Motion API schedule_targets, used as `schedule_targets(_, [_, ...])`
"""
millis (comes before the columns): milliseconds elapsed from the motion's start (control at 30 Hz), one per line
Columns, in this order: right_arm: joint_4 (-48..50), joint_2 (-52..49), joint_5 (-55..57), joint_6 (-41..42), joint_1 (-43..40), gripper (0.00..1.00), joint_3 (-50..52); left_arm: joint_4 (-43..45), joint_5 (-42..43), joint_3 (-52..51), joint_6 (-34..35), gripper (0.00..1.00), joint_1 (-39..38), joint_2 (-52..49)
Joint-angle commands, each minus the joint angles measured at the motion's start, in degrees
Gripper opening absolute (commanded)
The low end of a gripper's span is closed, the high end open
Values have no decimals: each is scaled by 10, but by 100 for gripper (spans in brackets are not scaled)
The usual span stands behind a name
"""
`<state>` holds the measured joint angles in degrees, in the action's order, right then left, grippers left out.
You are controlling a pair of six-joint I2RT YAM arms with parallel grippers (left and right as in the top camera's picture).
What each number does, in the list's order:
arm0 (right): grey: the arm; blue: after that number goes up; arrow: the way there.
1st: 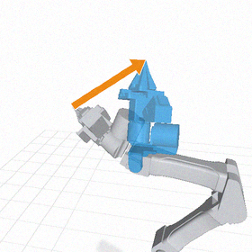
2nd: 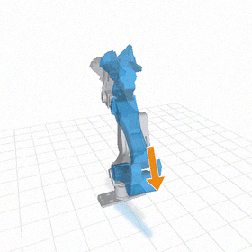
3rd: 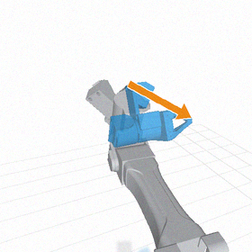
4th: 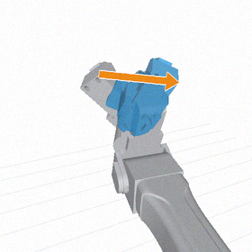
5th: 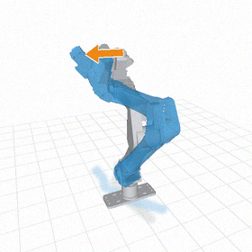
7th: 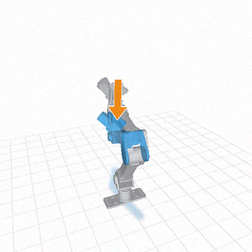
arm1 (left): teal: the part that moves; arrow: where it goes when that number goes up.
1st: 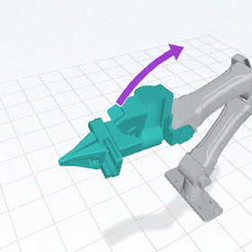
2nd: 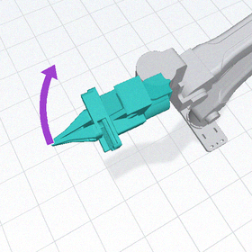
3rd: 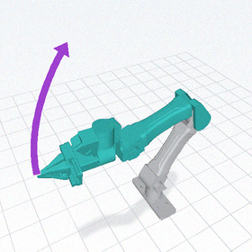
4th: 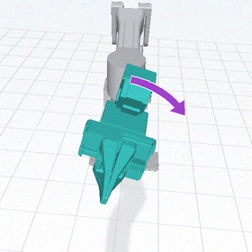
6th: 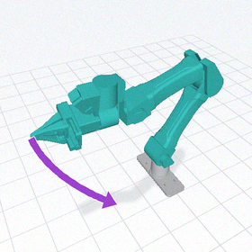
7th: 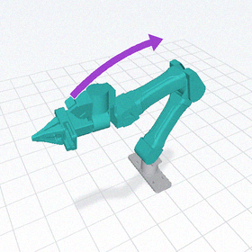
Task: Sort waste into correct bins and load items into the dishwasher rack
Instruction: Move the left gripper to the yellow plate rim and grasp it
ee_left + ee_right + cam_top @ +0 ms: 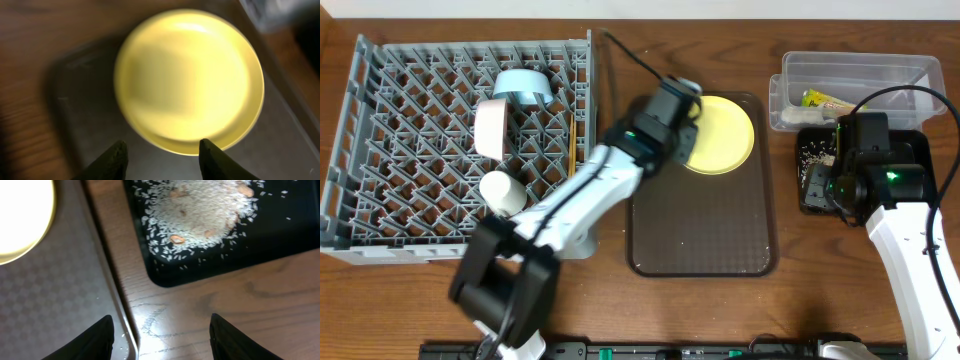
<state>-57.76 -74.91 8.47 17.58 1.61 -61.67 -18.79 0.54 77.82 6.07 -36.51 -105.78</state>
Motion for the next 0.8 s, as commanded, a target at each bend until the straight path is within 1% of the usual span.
schedule_targets(0, [0, 1, 31, 22, -6, 61, -2, 9, 3, 10, -68, 49, -23, -37])
schedule_targets(33, [-1, 1, 31, 22, -6, 61, -2, 13, -1, 10, -76, 51, -29, -48])
schedule_targets(167, [-1, 1, 31, 21, -6, 62, -2, 28, -16, 10, -72, 52, -30, -82])
schedule_targets(267, [-2, 1, 30, 21, -6, 62, -2, 30, -16, 9, -42, 52, -26, -106])
schedule_targets(400, [-1, 1, 29, 21, -6, 62, -2, 17, -16, 9, -23, 52, -23, -125])
schedule_targets(533, [-1, 1, 29, 21, -6, 63, -2, -22, -16, 9, -23, 51, -23, -125])
schedule_targets(600, [-1, 1, 29, 21, -6, 63, -2, -47, -16, 9, -23, 50, -23, -124])
schedule_targets(667, [-1, 1, 29, 21, -6, 63, -2, -71, -16, 9, -23, 46, -23, -121])
schedule_targets(767, [0, 1, 29, 21, -6, 63, -2, -108, -16, 9, -22, 45, -23, -106])
